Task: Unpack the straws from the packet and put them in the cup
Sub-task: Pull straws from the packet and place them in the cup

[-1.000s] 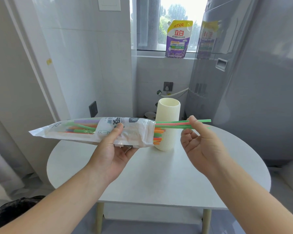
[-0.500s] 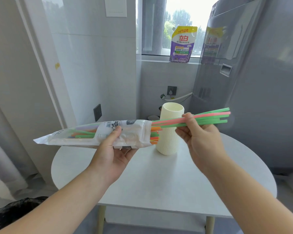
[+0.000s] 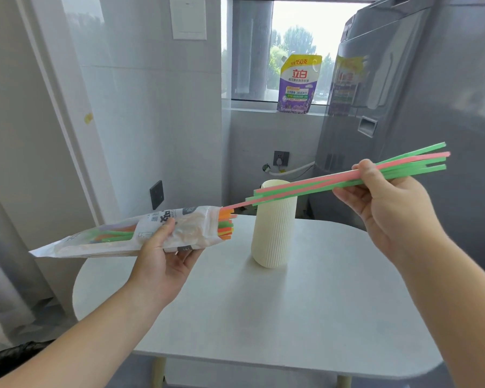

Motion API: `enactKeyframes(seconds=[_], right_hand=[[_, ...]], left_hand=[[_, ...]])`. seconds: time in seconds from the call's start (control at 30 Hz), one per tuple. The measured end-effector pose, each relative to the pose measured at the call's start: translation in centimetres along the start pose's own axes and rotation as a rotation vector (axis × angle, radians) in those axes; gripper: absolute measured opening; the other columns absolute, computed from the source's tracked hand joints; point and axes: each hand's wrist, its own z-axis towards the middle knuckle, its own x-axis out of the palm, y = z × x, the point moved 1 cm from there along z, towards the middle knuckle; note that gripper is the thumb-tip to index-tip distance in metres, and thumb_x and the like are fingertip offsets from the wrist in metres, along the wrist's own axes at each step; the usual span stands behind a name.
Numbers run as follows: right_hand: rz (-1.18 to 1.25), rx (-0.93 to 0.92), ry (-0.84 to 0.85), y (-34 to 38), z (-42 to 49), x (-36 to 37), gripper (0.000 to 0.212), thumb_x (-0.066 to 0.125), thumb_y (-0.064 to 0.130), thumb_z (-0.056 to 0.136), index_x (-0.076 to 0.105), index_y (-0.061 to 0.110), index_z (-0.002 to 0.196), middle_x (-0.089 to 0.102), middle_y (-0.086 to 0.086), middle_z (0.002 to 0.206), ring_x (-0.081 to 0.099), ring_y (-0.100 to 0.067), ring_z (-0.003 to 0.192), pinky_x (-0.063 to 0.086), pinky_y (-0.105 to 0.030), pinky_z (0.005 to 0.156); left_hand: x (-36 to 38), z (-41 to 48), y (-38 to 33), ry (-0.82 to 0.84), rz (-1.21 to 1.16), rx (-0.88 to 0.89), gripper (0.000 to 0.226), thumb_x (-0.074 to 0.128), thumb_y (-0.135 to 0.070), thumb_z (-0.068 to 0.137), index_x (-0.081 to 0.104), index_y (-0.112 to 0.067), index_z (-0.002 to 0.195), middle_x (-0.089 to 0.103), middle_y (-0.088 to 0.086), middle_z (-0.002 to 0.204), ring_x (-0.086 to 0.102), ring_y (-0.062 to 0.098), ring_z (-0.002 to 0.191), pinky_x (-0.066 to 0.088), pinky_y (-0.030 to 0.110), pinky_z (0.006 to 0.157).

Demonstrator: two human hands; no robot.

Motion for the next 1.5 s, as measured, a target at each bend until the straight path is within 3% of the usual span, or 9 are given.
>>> enactKeyframes(seconds=[0.17, 0.4, 0.5, 0.6, 0.8, 0.93, 1.07, 1.33, 1.5], right_hand=[[0.008, -0.124, -0.098, 2.0, 0.7, -0.5, 0.018, 0.061, 0.019, 0.1, 0.062, 0.003, 0.092, 0.065, -0.005, 0.082, 0.074, -0.014, 0.072, 0.062, -0.028, 0.077], [-0.084, -0.126, -0.124, 1.8, 0.9, -0.4, 0.016, 0.062, 0.02, 0.1, 0.062, 0.004, 0.095, 0.067, -0.005, 0.085, 0.075, -0.015, 0.077, 0.063, -0.028, 0.075], [-0.133, -0.174, -0.154, 2.4, 1.2, -0.9, 0.019, 0.063, 0.021, 0.099, 0.062, 0.002, 0.101, 0.066, -0.005, 0.085, 0.075, -0.016, 0.079, 0.063, -0.028, 0.075], [-0.249, -0.286, -0.19, 3.6, 1.5, -1.8, 0.021, 0.063, 0.023, 0.099, 0.064, 0.002, 0.103, 0.065, -0.001, 0.079, 0.075, -0.013, 0.073, 0.063, -0.029, 0.077], [-0.412, -0.389, -0.168, 5.1, 1.5, -2.6, 0.018, 0.061, 0.029, 0.099, 0.064, 0.02, 0.083, 0.069, 0.018, 0.057, 0.075, -0.009, 0.065, 0.062, -0.037, 0.083], [-0.49, -0.41, -0.126, 5.6, 1.3, -2.2, 0.017, 0.062, 0.03, 0.098, 0.066, 0.023, 0.083, 0.073, 0.01, 0.067, 0.077, -0.012, 0.068, 0.062, -0.044, 0.084], [-0.557, -0.406, -0.063, 6.2, 1.1, -0.9, 0.014, 0.061, 0.026, 0.1, 0.068, 0.022, 0.088, 0.075, -0.001, 0.085, 0.078, -0.014, 0.072, 0.062, -0.041, 0.085], [-0.712, -0.368, 0.065, 6.3, 2.4, 1.9, 0.015, 0.062, 0.029, 0.099, 0.068, 0.016, 0.101, 0.077, 0.001, 0.088, 0.078, -0.013, 0.073, 0.062, -0.043, 0.084], [-0.801, -0.355, 0.134, 5.8, 3.4, 4.1, 0.019, 0.061, 0.028, 0.1, 0.069, 0.012, 0.107, 0.077, -0.003, 0.093, 0.077, -0.014, 0.074, 0.063, -0.035, 0.08]], left_hand=[[0.0, 0.1, 1.4, 0.018, 0.05, -0.039, 0.022, 0.068, -0.022, 0.096, 0.069, -0.017, 0.117, 0.078, 0.007, 0.114, 0.075, 0.022, 0.097, 0.065, 0.039, 0.075], [0.3, 0.2, 1.6, 0.015, 0.048, -0.042, 0.031, 0.07, -0.021, 0.094, 0.068, -0.016, 0.125, 0.077, 0.008, 0.118, 0.076, 0.023, 0.096, 0.065, 0.041, 0.075], [0.1, 0.3, 1.7, 0.021, 0.05, -0.045, 0.026, 0.069, -0.02, 0.095, 0.069, -0.017, 0.12, 0.08, 0.005, 0.109, 0.076, 0.022, 0.093, 0.065, 0.041, 0.076], [0.0, 0.2, 1.6, 0.031, 0.056, -0.037, 0.026, 0.068, -0.02, 0.095, 0.069, -0.018, 0.121, 0.081, 0.004, 0.103, 0.075, 0.021, 0.093, 0.065, 0.04, 0.074], [0.3, -0.1, 2.1, 0.06, 0.068, -0.048, 0.036, 0.069, -0.02, 0.095, 0.066, -0.015, 0.13, 0.081, 0.005, 0.099, 0.075, 0.022, 0.093, 0.065, 0.041, 0.073], [0.5, -0.3, 2.5, 0.074, 0.079, -0.065, 0.039, 0.068, -0.019, 0.095, 0.066, -0.014, 0.133, 0.081, 0.006, 0.1, 0.075, 0.023, 0.093, 0.066, 0.038, 0.065], [0.6, -0.5, 2.9, 0.076, 0.086, -0.078, 0.039, 0.068, -0.019, 0.094, 0.066, -0.014, 0.132, 0.08, 0.006, 0.1, 0.073, 0.023, 0.094, 0.065, 0.035, 0.06], [0.7, -0.8, 3.3, 0.109, 0.093, -0.098, 0.035, 0.068, -0.018, 0.094, 0.067, -0.014, 0.128, 0.081, 0.007, 0.1, 0.078, 0.02, 0.081, 0.064, 0.034, 0.059], [0.6, -0.7, 3.4, 0.099, 0.086, -0.106, 0.036, 0.067, -0.017, 0.095, 0.066, -0.013, 0.131, 0.081, 0.009, 0.105, 0.077, 0.022, 0.087, 0.065, 0.036, 0.061]])
